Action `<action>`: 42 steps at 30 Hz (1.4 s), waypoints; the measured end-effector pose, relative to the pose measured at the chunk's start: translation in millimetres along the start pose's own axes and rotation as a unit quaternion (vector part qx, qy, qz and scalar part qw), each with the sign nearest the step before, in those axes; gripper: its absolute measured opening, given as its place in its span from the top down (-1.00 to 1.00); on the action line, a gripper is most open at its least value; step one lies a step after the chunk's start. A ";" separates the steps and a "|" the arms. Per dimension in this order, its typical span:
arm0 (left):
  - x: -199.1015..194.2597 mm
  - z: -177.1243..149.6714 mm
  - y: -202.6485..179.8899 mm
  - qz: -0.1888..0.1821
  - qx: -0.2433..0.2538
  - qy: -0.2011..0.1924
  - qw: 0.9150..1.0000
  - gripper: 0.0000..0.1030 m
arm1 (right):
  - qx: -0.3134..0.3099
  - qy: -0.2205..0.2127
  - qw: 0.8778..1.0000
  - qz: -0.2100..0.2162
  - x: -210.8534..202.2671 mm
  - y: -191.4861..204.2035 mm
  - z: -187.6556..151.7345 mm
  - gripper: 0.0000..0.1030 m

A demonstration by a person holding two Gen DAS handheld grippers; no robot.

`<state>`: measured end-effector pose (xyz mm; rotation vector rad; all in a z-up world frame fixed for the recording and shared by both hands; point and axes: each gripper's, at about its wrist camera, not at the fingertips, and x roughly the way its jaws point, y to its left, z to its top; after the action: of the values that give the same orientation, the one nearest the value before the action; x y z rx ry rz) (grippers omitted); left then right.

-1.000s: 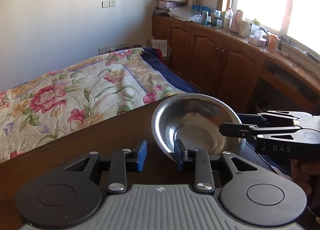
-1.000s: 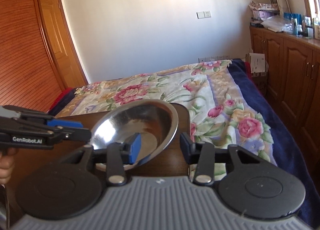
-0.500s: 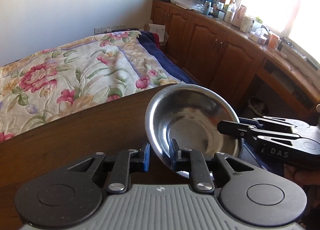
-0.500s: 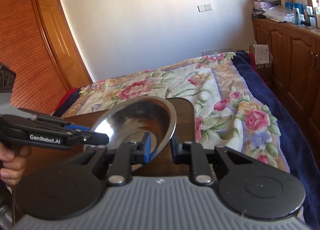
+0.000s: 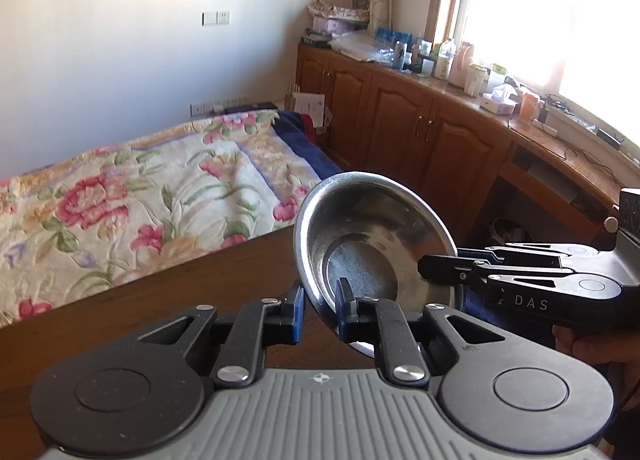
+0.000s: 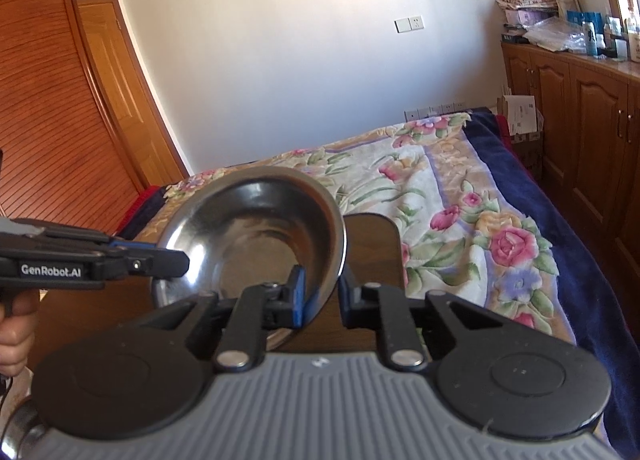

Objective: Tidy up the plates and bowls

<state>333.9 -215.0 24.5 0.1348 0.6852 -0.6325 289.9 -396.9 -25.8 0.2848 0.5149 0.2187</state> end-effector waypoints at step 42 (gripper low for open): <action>-137.2 -121.4 6.9 0.001 -0.006 -0.040 0.999 0.64 | -0.047 0.001 0.998 0.030 -85.8 100.9 -52.7 0.63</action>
<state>189.5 -102.3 16.2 0.0981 0.6126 -0.6282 176.6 -314.8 1.4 0.2081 0.4969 0.3003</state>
